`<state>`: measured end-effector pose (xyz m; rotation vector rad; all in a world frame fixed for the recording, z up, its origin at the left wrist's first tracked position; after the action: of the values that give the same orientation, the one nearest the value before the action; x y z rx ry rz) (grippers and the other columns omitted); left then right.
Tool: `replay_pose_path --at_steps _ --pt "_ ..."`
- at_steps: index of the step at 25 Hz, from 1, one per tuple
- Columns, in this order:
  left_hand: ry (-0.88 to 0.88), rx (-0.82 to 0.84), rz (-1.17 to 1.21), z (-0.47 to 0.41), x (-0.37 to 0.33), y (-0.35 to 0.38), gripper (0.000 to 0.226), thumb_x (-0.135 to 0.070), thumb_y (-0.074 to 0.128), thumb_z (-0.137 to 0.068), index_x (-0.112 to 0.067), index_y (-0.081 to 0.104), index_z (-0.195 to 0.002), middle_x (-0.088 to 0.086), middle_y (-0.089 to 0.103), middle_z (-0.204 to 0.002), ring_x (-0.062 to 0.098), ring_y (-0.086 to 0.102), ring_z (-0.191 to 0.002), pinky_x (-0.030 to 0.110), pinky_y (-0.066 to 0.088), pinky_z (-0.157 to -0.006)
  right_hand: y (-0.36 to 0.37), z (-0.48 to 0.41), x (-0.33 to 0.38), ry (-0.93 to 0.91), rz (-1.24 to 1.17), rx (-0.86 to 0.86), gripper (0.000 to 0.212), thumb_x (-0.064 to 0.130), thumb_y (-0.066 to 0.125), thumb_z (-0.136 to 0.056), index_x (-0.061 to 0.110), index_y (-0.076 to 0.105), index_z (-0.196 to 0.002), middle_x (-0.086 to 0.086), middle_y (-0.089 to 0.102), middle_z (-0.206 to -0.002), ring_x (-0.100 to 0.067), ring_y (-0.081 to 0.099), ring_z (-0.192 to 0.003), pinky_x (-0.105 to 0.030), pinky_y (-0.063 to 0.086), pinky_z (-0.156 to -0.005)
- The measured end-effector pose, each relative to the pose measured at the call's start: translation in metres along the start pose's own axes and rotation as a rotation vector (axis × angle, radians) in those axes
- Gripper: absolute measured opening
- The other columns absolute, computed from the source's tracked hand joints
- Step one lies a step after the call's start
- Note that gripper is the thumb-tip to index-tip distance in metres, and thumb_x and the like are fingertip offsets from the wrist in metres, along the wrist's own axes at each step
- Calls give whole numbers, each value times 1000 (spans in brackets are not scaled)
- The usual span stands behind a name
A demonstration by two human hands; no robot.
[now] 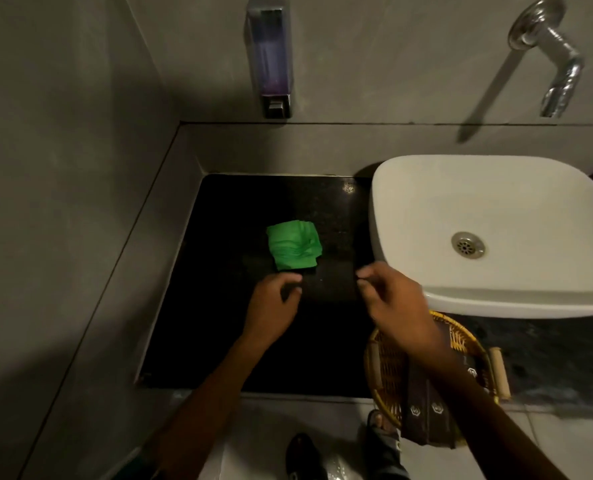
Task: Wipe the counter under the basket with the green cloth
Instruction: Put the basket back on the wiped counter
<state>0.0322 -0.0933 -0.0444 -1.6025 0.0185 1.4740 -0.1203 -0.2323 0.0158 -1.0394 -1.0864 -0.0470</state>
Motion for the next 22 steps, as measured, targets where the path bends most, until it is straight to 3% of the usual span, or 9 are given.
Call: replay_pose_path --at_steps 3,4,6,9,12,15,18,22 --pt "-110 313 93 64 -5 43 19 -28 62 -86 -20 70 -102 0 73 -100 10 67 -90 26 53 -85 -78 67 -60 205 233 -194 5 24 59 -89 29 58 -87 0 65 -78 -18 61 -66 -33 50 -61" --pt "-125 366 110 75 -7 59 20 -32 63 -86 -21 70 -101 0 73 -98 10 68 -86 29 56 -83 -94 81 -81 298 360 -203 1 29 58 -89 28 57 -89 -3 63 -85 -21 59 -72 -34 50 -63" --pt "-169 423 154 88 -13 83 28 -37 64 -84 -21 68 -106 1 74 -95 12 70 -78 31 58 -75 -101 96 -121 503 505 -84 18 35 57 -89 20 56 -99 -11 59 -98 -25 55 -84 -39 52 -67" --pt "-266 484 266 99 -23 102 37 -32 65 -84 -21 60 -119 2 72 -92 8 67 -71 18 52 -57 -91 107 -151 629 264 2 25 25 58 -91 8 58 -110 -14 65 -92 -27 63 -77 -45 56 -71" --pt "-258 418 293 99 -25 96 42 -21 68 -82 -21 58 -123 3 73 -95 6 68 -75 13 50 -56 -90 111 -150 634 140 3 23 17 61 -89 8 60 -110 -7 66 -76 -24 67 -66 -42 59 -64" --pt "-263 367 275 93 -17 68 43 -19 68 -81 -23 59 -124 1 74 -94 8 69 -78 15 51 -56 -82 107 -132 608 38 34 23 17 66 -86 10 63 -108 -8 70 -81 -22 69 -67 -36 58 -60" --pt "-244 226 220 84 0 21 39 -18 65 -82 -22 62 -121 0 73 -87 14 70 -77 23 53 -58 -56 92 -99 563 -48 61 18 22 71 -82 18 66 -99 -7 73 -87 -23 72 -72 -44 61 -69" --pt "-292 -40 123 77 41 -45 26 -30 65 -84 -25 67 -110 -1 72 -83 17 69 -78 38 58 -71 6 62 -51 445 -109 251 21 24 66 -86 21 61 -106 -3 68 -94 -18 68 -84 -40 59 -79"
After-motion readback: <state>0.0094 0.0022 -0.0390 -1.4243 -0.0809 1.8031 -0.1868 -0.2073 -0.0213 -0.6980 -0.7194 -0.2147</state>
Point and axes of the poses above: each hand's wrist, its own z-axis away from the middle knuckle, its own y-axis out of the palm, x = y × z, the point moved 4 cm from there along -z, towards the middle knuckle
